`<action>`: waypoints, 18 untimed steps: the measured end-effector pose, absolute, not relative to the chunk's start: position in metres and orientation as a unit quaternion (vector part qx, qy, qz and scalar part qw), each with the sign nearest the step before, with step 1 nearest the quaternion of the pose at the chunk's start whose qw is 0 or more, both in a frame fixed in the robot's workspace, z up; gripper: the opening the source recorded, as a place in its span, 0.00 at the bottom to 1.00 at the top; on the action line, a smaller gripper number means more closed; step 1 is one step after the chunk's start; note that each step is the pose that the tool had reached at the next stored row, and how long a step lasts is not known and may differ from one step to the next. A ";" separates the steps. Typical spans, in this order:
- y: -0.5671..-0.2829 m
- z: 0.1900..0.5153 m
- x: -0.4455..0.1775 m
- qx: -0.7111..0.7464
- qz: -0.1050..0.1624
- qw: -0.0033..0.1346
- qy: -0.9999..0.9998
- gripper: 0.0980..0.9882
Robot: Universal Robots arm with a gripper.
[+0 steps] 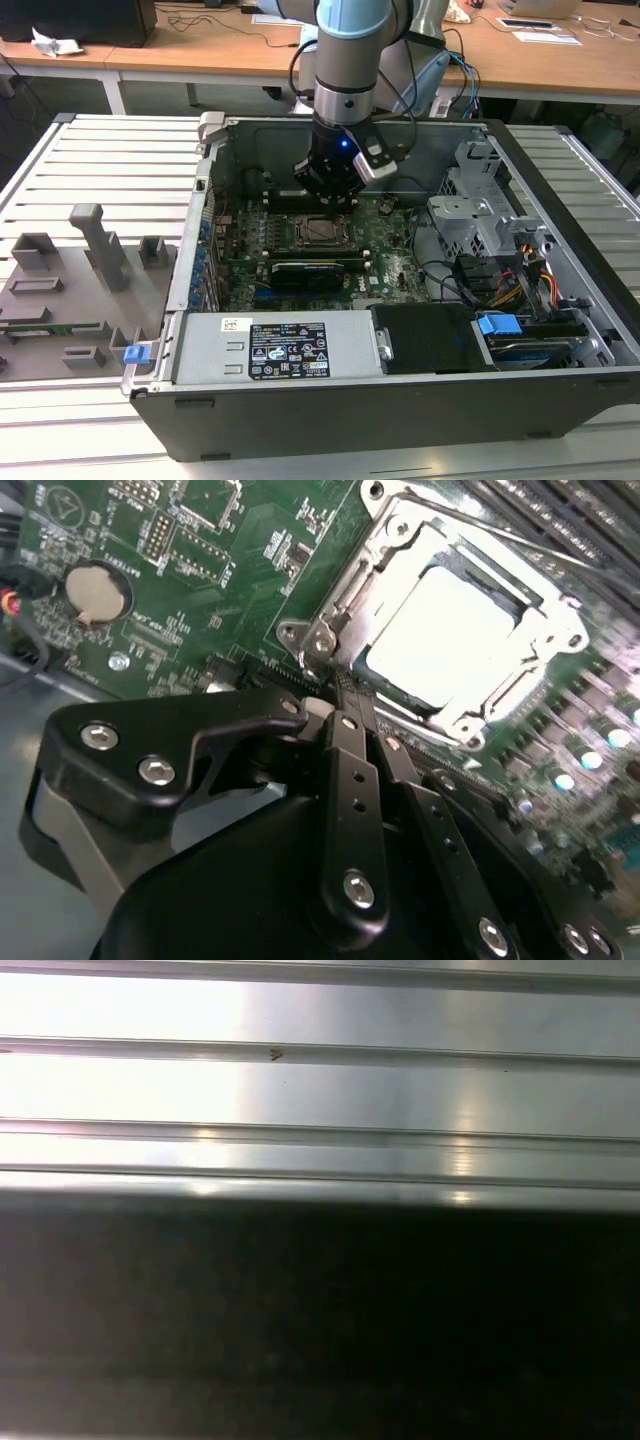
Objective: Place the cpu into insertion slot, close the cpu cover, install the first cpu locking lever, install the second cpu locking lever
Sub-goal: 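Install the first cpu locking lever, then install the second cpu locking lever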
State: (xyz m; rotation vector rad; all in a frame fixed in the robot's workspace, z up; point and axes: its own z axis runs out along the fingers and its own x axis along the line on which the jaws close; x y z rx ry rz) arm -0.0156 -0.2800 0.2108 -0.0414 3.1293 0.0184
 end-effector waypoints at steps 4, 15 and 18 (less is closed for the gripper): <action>-0.280 0.217 -0.016 -0.013 0.006 0.006 1.000 0.01; -0.284 0.217 -0.015 -0.013 0.006 0.006 1.000 0.01; -0.284 0.217 -0.015 -0.013 0.006 0.006 1.000 0.01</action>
